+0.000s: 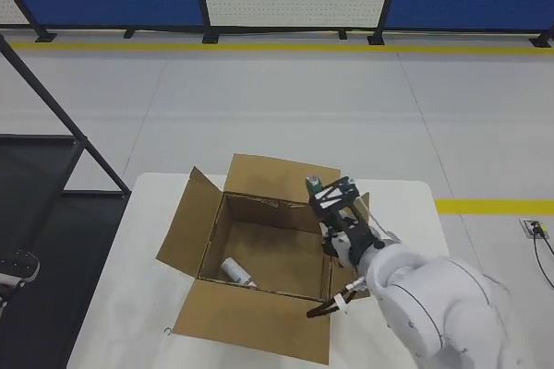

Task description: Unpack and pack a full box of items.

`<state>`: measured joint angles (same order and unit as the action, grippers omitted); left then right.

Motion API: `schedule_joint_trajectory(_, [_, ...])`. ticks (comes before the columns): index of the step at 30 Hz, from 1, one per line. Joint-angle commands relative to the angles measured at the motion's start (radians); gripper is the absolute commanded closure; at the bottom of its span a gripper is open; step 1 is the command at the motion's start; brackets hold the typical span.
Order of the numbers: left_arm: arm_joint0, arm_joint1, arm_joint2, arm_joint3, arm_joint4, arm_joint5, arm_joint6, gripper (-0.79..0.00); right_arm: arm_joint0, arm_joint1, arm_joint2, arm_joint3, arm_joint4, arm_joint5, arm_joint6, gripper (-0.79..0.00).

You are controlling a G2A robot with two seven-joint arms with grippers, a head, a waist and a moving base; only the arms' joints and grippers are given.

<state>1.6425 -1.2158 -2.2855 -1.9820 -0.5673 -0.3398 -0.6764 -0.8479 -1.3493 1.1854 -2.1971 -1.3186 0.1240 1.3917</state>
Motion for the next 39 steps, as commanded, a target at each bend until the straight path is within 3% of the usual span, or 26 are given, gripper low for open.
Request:
schedule_joint_trajectory(1, [0.000, 0.000, 0.000, 0.000, 0.000, 0.000, 0.000, -0.785, -0.067, 0.008, 0.093, -0.100, -0.023, 0.020, 0.002, 0.000])
schedule_joint_trajectory(3, [0.000, 0.000, 0.000, 0.000, 0.000, 0.000, 0.000, -0.785, -0.124, 0.015, 0.177, -0.153, -0.040, 0.034, 0.006, 0.000])
schedule_joint_trajectory(11, [0.000, 0.000, 0.000, 0.000, 0.000, 0.000, 0.000, -0.785, -0.310, 0.028, 0.442, -0.147, 0.037, 0.036, 0.024, 0.000])
schedule_joint_trajectory(16, [0.000, 0.000, 0.000, 0.000, 0.000, 0.000, 0.000, -0.785, -0.398, 0.033, 0.529, 0.064, 0.138, -0.002, -0.047, 0.000])
schedule_joint_trajectory(21, [0.000, 0.000, 0.000, 0.000, 0.000, 0.000, 0.000, -0.785, -0.402, 0.036, 0.542, 0.307, 0.242, -0.080, -0.170, 0.000])
schedule_joint_trajectory(26, [0.000, 0.000, 0.000, 0.000, 0.000, 0.000, 0.000, -0.785, -0.352, 0.040, 0.513, 0.506, 0.246, -0.109, -0.246, 0.000])
schedule_joint_trajectory(37, [0.000, 0.000, 0.000, 0.000, 0.000, 0.000, 0.000, -0.785, -0.244, 0.057, 0.493, 0.696, 0.233, -0.139, -0.246, 0.000])
schedule_joint_trajectory(39, [0.000, 0.000, 0.000, 0.000, 0.000, 0.000, 0.000, -0.785, -0.235, 0.060, 0.492, 0.710, 0.233, -0.145, -0.246, -0.111])
